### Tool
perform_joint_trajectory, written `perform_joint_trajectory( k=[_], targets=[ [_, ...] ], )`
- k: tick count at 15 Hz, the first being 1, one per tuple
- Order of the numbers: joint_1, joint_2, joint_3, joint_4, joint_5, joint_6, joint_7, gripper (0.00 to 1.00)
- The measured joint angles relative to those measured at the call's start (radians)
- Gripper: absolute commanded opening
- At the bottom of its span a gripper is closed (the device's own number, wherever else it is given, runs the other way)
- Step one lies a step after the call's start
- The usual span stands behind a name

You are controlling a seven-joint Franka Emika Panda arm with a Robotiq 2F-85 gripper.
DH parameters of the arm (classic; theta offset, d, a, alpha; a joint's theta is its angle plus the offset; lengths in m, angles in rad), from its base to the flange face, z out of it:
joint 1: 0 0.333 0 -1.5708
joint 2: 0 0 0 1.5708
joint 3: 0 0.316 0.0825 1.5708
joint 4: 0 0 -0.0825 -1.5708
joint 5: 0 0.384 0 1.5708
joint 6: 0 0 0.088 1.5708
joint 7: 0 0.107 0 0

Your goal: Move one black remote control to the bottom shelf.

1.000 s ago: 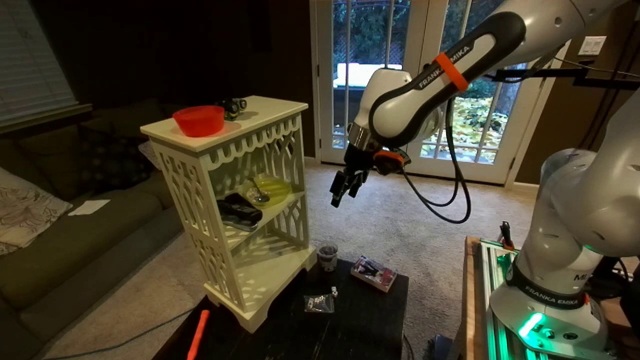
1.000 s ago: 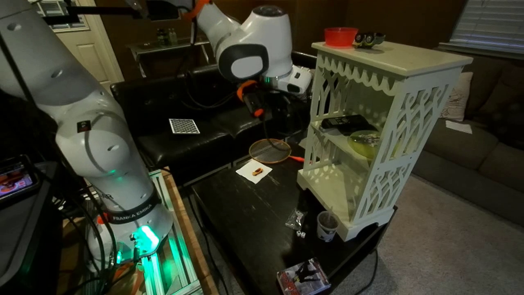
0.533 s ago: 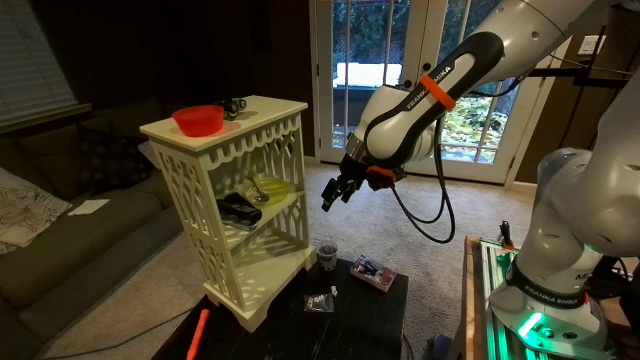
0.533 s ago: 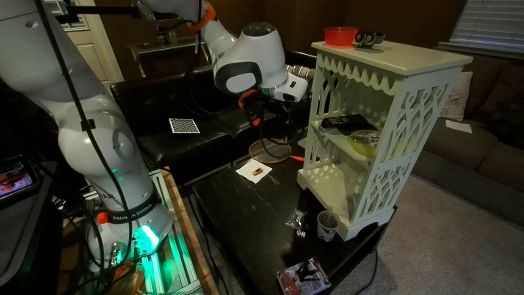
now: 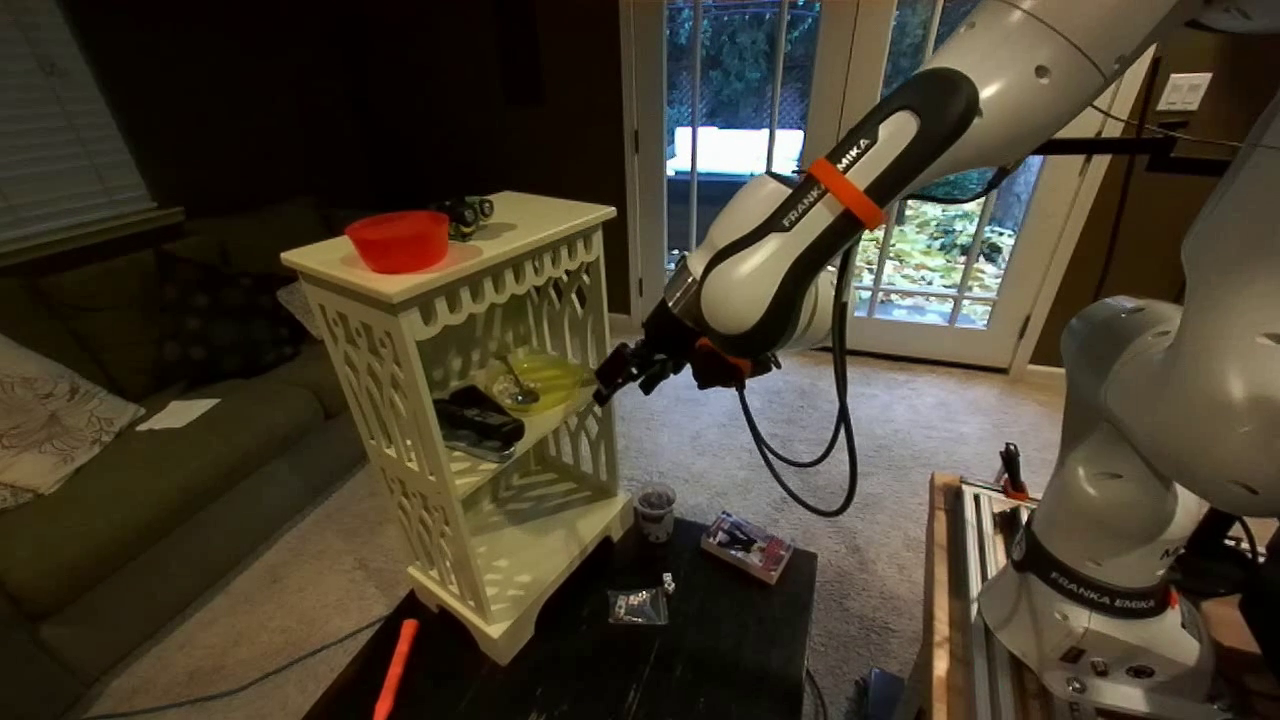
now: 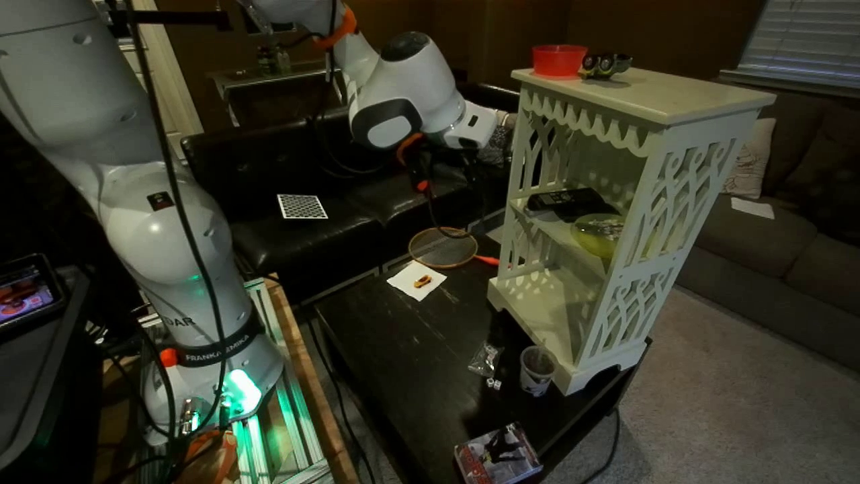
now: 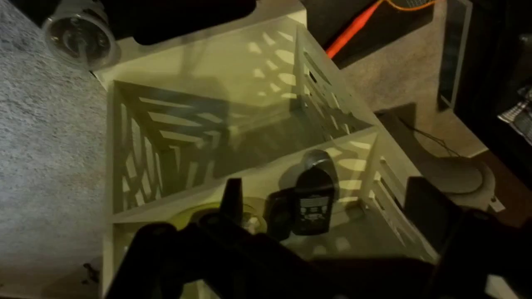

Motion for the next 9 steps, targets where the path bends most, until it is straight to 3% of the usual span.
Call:
perform_joint_trajectory(
  k=[3,9],
  targets=[
    [0.057,0.073,0.001,0.083,0.001,0.051,-0.012,1.0],
    [0.04,0.239,-0.003,0.187,-0.003,-0.015,-0.123,1.0]
  ],
)
